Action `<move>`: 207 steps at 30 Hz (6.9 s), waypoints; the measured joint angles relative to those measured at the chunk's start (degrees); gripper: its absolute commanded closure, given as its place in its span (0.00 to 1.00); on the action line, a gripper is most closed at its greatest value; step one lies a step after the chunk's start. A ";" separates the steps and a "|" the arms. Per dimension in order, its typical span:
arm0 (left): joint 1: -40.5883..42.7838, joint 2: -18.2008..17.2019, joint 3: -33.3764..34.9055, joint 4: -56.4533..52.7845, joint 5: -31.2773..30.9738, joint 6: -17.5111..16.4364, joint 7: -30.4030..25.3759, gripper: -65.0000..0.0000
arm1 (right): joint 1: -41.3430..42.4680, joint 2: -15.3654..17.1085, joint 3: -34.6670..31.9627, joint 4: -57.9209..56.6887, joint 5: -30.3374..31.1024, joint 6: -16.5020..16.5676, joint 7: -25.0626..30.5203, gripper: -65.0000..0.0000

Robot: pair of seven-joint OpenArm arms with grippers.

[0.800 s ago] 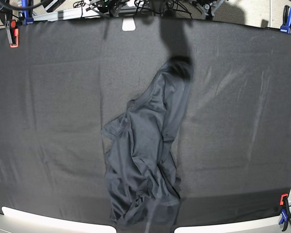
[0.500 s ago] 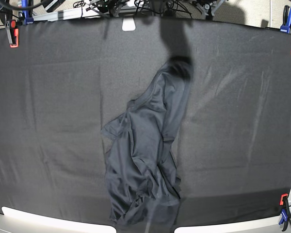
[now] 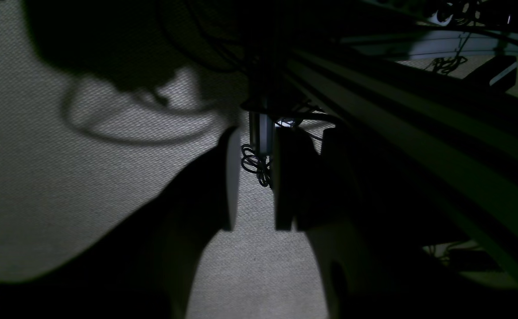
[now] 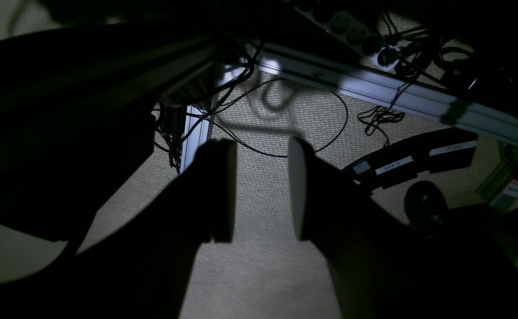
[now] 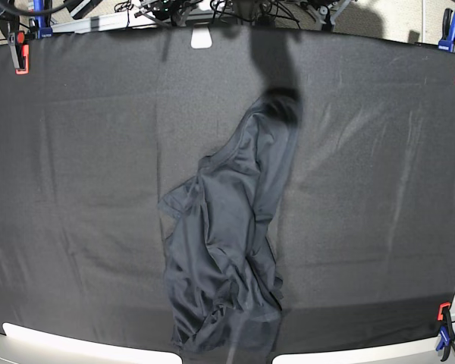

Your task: Layout the t-shirt on the table in an organized manner, then fold the t-shirt properly

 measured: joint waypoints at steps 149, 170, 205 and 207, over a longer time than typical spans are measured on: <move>33.05 -13.14 0.26 99.23 -5.57 3.04 23.21 0.81 | 4.81 5.20 4.44 90.03 20.83 14.99 -65.92 0.59; 33.03 -13.14 0.26 99.23 -5.60 3.02 23.21 0.81 | -2.99 18.53 23.67 106.44 37.35 22.73 -66.12 0.59; 33.05 -13.14 0.26 99.23 -7.39 3.04 23.21 0.81 | 12.96 4.15 9.03 75.93 18.43 15.30 -52.98 0.59; 33.03 -13.14 0.26 99.23 -7.39 3.04 23.19 0.81 | 14.14 1.81 8.81 75.82 15.74 14.19 -52.46 0.59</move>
